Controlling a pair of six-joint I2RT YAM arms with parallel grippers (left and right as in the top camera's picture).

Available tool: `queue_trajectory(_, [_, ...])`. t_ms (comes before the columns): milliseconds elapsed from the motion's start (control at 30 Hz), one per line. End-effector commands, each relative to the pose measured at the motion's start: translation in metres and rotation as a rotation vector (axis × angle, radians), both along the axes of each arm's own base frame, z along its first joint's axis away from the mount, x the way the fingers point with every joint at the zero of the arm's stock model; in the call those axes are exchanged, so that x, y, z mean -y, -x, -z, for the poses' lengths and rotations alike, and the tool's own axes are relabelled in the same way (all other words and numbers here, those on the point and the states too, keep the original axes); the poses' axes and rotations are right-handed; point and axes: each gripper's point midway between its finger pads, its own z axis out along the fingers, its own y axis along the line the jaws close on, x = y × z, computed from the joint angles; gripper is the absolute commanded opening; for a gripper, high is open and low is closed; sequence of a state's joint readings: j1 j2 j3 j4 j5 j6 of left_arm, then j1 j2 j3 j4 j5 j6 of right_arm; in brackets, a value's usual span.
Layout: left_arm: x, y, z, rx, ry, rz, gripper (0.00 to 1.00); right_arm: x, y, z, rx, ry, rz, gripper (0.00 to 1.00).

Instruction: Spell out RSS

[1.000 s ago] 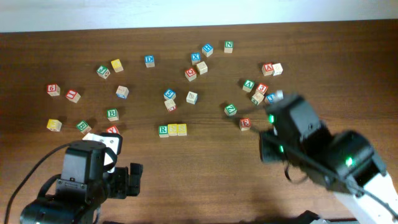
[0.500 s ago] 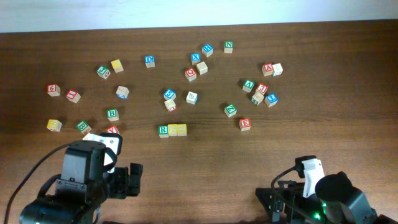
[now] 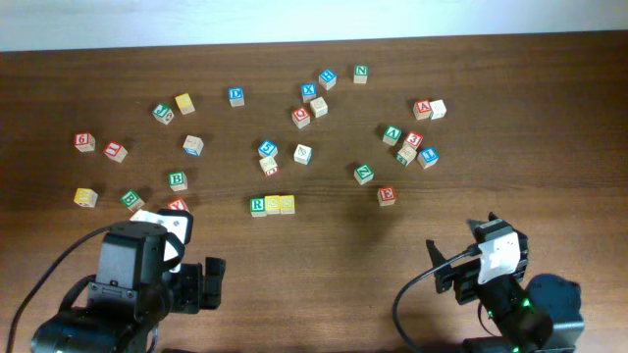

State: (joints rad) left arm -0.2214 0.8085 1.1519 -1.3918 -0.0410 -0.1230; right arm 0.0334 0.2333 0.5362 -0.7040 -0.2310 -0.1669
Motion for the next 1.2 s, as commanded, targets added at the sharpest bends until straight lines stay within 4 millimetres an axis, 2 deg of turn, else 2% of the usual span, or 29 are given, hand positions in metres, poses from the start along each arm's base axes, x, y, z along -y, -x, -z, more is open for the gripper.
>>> queue_trajectory(0, [0.000, 0.000, -0.002, 0.008, -0.005, 0.009, 0.99, 0.007, -0.005, 0.029, 0.071, 0.062, -0.001, 0.98])
queue_trajectory(133, [0.000, 0.000, -0.002, 0.008, -0.005, 0.009, 0.99, 0.008, -0.006, 0.062, 0.071, 0.062, 0.001, 0.98])
queue_trajectory(333, [0.000, 0.000, -0.002, 0.008, -0.005, 0.009, 0.99, 0.006, -0.013, 0.092, 0.033, 0.057, -0.008, 0.98])
queue_trajectory(433, [0.000, 0.000, -0.002, 0.008, -0.005, 0.009, 0.99, 0.008, -0.018, 0.084, 0.080, 0.055, 0.002, 0.98])
queue_trajectory(667, [0.000, 0.000, -0.002, 0.008, -0.005, 0.009, 0.99, 0.008, -0.040, 0.048, 0.308, -0.089, 0.046, 0.98])
queue_trajectory(1167, [0.000, 0.000, -0.002, 0.008, -0.005, 0.009, 0.99, 0.009, -0.042, 0.048, 0.325, -0.109, 0.050, 0.98])
